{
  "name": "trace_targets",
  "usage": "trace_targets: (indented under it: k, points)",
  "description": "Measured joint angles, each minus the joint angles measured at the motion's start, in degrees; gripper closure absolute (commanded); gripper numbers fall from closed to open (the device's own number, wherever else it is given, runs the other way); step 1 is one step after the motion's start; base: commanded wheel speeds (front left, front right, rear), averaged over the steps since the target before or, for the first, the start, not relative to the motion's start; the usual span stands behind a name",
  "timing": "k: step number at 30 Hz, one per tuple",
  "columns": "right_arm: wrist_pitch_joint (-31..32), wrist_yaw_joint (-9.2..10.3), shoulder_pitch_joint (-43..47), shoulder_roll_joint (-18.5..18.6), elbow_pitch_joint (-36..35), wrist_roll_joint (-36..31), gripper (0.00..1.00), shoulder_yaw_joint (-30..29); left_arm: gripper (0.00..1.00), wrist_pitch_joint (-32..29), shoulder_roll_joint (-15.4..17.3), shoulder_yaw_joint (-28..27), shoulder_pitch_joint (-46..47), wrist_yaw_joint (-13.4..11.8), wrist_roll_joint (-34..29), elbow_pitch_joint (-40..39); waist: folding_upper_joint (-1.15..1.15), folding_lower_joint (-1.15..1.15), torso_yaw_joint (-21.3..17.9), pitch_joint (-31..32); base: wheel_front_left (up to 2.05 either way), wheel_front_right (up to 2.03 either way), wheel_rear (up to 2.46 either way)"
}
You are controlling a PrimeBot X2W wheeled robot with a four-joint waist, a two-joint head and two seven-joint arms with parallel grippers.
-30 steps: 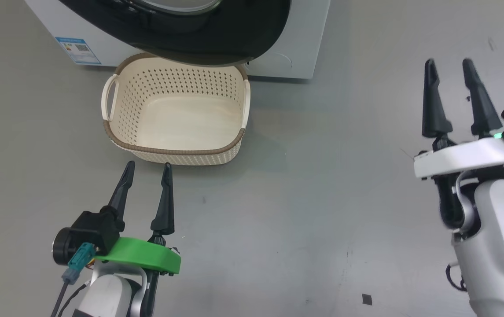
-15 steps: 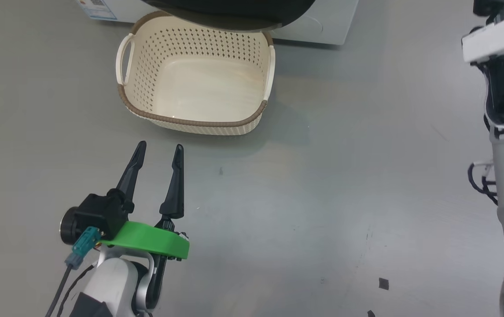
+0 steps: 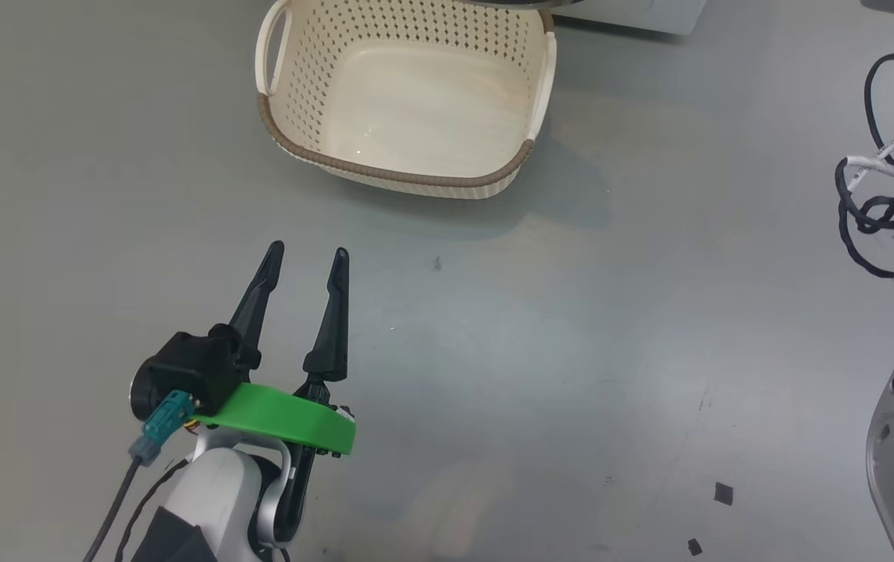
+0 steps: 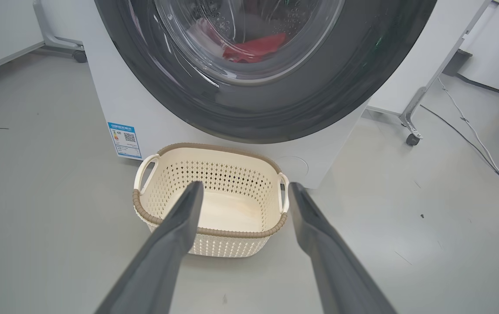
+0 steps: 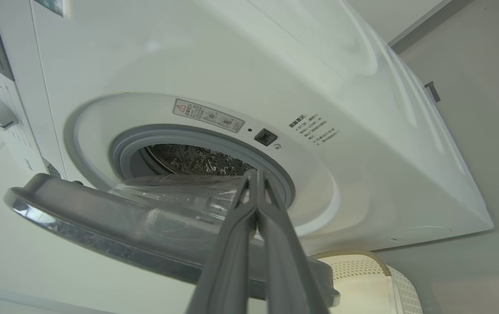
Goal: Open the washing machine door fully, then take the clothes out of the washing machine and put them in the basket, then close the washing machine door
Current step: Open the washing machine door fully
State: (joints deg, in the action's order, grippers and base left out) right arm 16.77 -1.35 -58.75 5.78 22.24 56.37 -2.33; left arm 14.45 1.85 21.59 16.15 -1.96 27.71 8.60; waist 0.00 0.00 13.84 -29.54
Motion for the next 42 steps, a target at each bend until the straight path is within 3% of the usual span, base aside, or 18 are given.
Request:
trace_targets:
  k: [7,8,13,24,42]
  points:
    - [8.6,3.71,-5.5,-0.6,4.8,7.6,1.0,-1.4,0.0,0.0,0.0,0.9,0.7,0.0,1.5,0.2,0.0,0.0,2.7,-1.5,0.0,0.0,0.0]
    - [10.5,5.09,-7.1,-0.8,5.7,9.2,1.0,-1.8,0.0,0.0,0.0,1.3,0.7,0.0,2.0,0.3,0.0,0.0,3.3,-1.8,0.0,0.0,0.0]
    - [14.4,7.08,-10.8,-0.7,7.5,10.6,1.0,-1.8,0.0,0.0,-0.1,1.7,1.4,-0.3,2.9,0.2,0.0,0.0,4.8,-2.3,0.0,0.0,0.0]
    - [18.5,8.01,-15.0,0.2,12.5,10.5,1.0,-0.9,0.0,0.0,-0.2,1.5,2.1,-0.8,3.5,0.2,0.0,0.0,7.0,-3.5,0.0,0.0,0.0]
    - [23.0,8.15,-15.4,-0.3,20.4,13.7,1.0,-1.8,0.0,0.0,-0.2,1.1,2.2,-0.8,3.5,1.0,0.0,0.0,6.5,-1.5,0.0,0.0,0.0]
